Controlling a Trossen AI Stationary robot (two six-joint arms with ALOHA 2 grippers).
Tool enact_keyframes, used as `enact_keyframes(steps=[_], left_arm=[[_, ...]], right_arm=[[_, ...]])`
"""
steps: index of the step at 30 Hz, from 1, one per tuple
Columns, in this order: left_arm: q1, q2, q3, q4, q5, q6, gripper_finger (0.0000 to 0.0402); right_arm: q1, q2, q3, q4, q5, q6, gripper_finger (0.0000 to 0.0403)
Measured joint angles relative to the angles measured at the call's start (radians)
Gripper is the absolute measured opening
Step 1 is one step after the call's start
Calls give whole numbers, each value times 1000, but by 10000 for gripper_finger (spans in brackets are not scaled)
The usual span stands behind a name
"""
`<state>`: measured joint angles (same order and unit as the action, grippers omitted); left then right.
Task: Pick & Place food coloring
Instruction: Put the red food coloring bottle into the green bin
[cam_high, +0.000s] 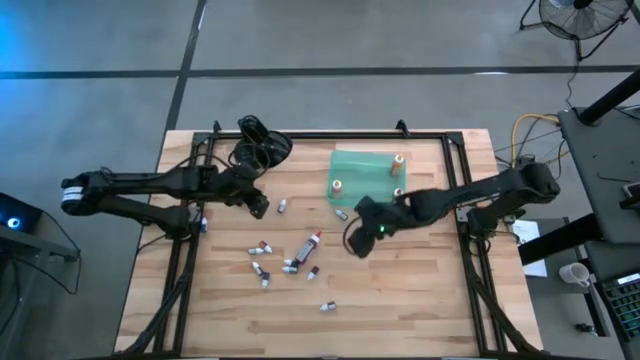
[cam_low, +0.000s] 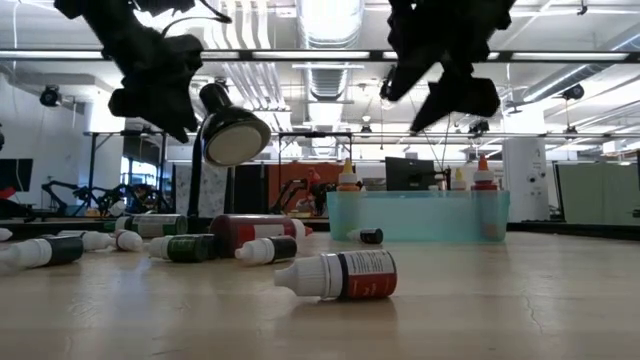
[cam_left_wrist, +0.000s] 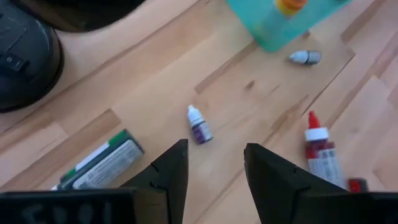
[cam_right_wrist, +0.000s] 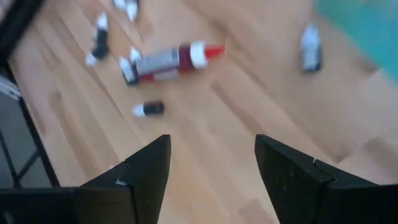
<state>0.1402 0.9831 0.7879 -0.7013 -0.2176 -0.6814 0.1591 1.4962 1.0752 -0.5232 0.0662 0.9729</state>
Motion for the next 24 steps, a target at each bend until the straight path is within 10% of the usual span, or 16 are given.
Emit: enact_keyframes(steps=[24], left_arm=[[0,14,-17,10,18,60,129]], right_arm=[[39,343,1,-20,66,337,226]])
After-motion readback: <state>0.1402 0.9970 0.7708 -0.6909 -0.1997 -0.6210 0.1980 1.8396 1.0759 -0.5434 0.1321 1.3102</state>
